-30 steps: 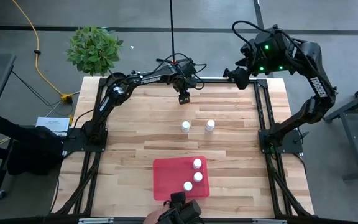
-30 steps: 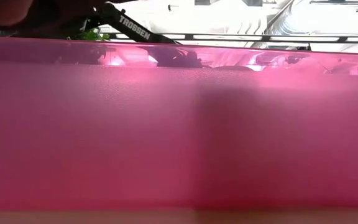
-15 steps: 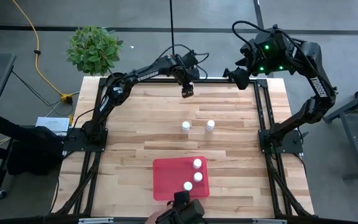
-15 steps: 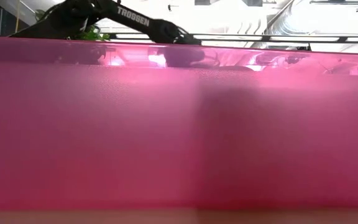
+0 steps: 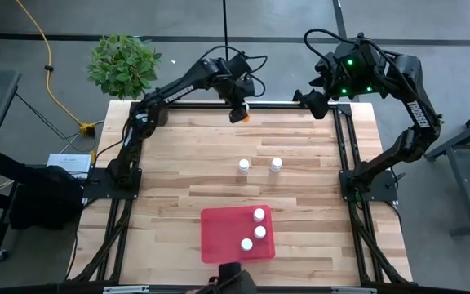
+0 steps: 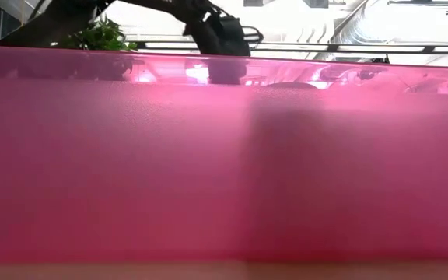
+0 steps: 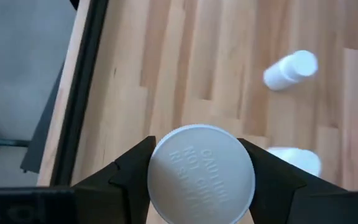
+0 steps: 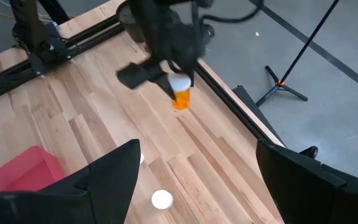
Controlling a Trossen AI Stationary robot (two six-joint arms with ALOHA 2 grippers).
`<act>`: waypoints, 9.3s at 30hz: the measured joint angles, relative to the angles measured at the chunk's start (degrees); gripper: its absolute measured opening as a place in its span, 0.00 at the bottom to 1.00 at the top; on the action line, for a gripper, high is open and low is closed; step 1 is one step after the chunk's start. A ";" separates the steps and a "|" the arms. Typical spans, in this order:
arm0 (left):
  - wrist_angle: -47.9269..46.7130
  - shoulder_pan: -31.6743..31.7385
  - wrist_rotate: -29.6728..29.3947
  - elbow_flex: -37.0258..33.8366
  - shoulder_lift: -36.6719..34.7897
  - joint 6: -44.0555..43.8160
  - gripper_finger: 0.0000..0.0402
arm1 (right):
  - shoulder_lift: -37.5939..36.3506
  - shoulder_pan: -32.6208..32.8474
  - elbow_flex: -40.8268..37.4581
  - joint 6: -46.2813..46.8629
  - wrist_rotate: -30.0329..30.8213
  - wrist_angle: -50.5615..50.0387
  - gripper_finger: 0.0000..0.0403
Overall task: Pick and place pill bottles into a basket
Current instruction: Put the orange medicine bottle into the red container, then put the white medicine bottle into the red container
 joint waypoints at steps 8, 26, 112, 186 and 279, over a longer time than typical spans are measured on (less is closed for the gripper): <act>-4.30 -0.84 5.56 0.00 -5.69 0.09 0.59 | 0.00 0.01 0.00 -0.71 -0.25 0.04 0.77; -14.78 -10.36 7.42 0.00 -14.88 -1.55 0.58 | 0.00 0.01 0.00 -2.12 -1.73 0.07 0.77; 13.76 -51.64 -24.45 -28.17 -5.23 -31.12 0.66 | 0.00 4.63 0.00 -4.52 -9.27 -0.65 0.77; 12.64 -28.25 -33.35 -42.20 -28.97 -16.78 0.58 | -0.02 4.43 0.00 -5.59 -4.20 -4.11 0.77; 34.36 -19.90 -7.18 -46.62 -8.69 -20.19 0.53 | -0.04 4.42 0.00 -8.56 -4.34 -4.17 0.77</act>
